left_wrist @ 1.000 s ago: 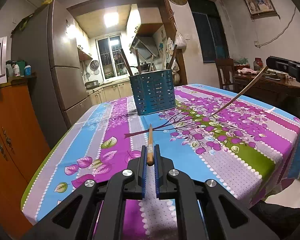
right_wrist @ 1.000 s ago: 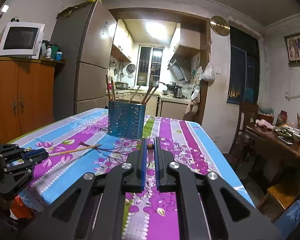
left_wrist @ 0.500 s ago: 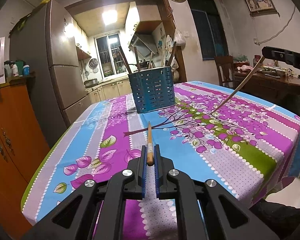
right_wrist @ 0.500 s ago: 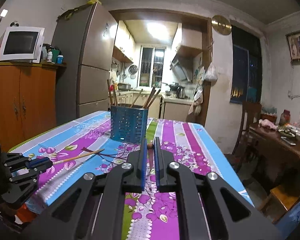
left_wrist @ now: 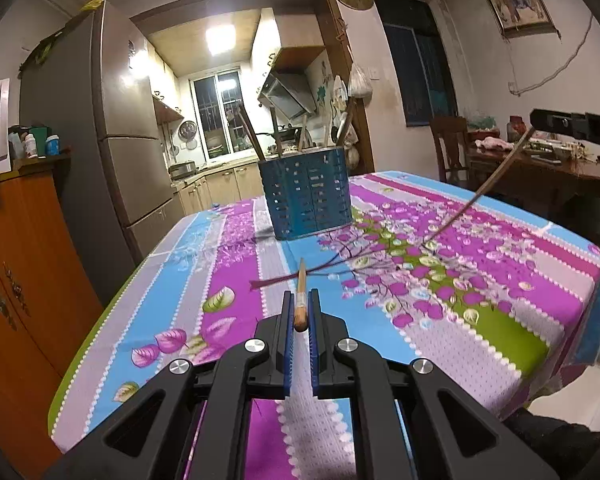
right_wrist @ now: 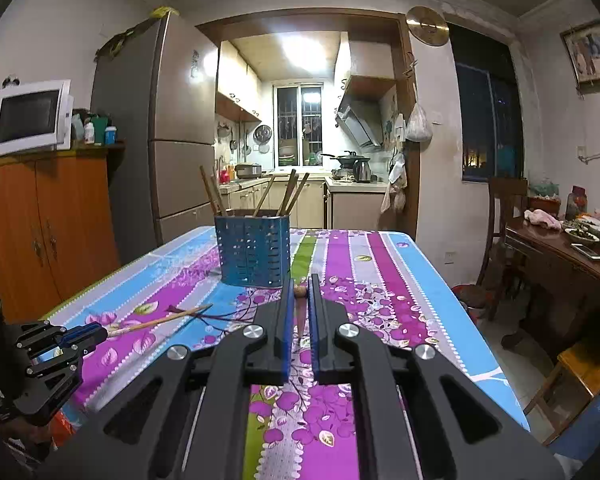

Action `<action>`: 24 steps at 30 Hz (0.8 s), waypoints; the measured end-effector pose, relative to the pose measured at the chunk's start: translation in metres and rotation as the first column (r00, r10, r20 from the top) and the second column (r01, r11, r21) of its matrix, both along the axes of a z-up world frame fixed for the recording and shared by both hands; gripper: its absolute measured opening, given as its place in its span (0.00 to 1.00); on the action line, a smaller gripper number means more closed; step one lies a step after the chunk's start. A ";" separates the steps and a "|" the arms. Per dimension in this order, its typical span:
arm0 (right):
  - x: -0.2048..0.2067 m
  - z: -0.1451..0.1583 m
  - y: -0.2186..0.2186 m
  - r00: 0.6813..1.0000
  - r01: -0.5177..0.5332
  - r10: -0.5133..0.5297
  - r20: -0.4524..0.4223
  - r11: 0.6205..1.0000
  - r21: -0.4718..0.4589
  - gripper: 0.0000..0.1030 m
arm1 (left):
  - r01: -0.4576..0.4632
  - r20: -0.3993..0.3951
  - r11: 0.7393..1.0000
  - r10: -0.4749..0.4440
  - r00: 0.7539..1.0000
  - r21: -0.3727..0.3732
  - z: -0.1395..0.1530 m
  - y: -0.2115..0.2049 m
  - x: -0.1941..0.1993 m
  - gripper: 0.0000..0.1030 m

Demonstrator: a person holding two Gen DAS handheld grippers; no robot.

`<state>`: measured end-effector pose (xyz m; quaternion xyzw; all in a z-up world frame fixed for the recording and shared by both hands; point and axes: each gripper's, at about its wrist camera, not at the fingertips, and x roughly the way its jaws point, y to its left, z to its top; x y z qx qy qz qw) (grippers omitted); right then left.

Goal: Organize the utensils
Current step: 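Lift the chopstick with the left gripper while the right gripper carries its chopstick toward the holder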

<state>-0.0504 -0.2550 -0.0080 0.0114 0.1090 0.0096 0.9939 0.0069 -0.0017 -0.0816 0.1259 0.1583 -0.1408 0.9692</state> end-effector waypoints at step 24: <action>0.038 0.076 -0.001 0.986 -0.123 0.126 0.109 0.992 -0.029 0.05 | 0.045 0.046 0.979 -0.037 0.998 -0.200 0.116 0.030 0.029 0.08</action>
